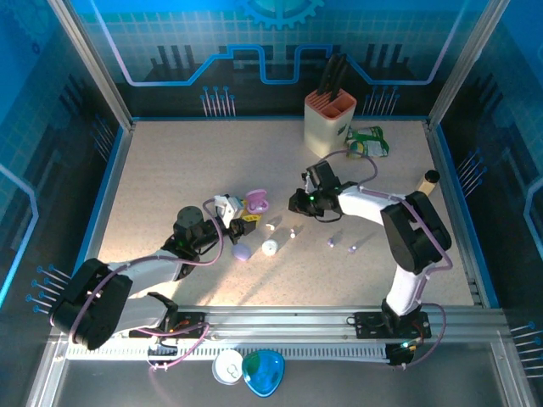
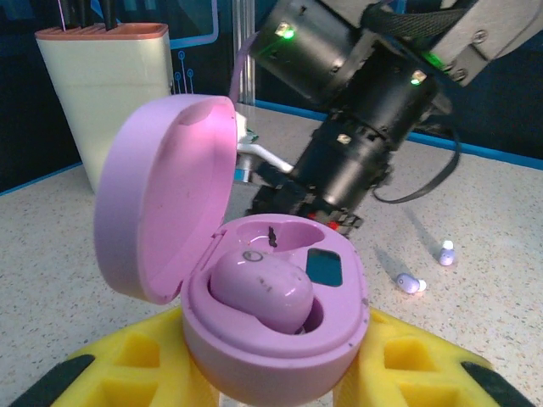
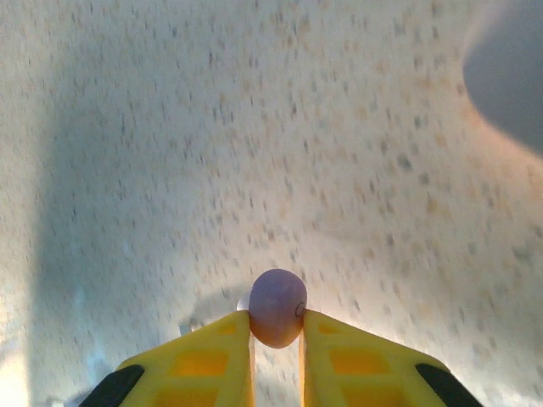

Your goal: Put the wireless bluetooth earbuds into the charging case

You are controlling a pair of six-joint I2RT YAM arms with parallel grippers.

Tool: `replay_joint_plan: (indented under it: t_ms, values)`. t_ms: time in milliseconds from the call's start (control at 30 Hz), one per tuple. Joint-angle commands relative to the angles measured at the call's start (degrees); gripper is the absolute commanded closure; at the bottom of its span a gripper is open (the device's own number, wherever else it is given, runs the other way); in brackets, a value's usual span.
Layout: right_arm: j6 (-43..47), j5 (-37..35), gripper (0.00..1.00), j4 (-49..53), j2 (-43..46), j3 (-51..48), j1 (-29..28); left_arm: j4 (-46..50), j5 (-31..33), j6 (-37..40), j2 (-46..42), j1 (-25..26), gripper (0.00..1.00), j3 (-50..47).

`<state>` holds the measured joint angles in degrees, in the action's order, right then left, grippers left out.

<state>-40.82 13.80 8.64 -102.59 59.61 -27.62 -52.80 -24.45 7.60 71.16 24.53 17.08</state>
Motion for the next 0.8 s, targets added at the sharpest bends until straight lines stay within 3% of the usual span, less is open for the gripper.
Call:
replay_joint_plan:
  t_ms: [0, 333, 767]
  values:
    - [6.3, 1.5, 0.80, 5.7, 4.2, -3.0, 0.6, -0.5, -1.7, 0.7, 0.5, -0.3, 0.75, 1.0]
    - [18.4, 4.3, 0.79, 6.9, 11.1, -7.7, 0.2, 5.8, -1.9, 3.3, 0.5, -0.4, 0.74, 3.4]
    - [33.1, -2.7, 0.79, 7.1, 23.4, -10.9, -3.9, 8.8, -3.0, 3.5, 0.0, -0.3, 0.74, 3.7]
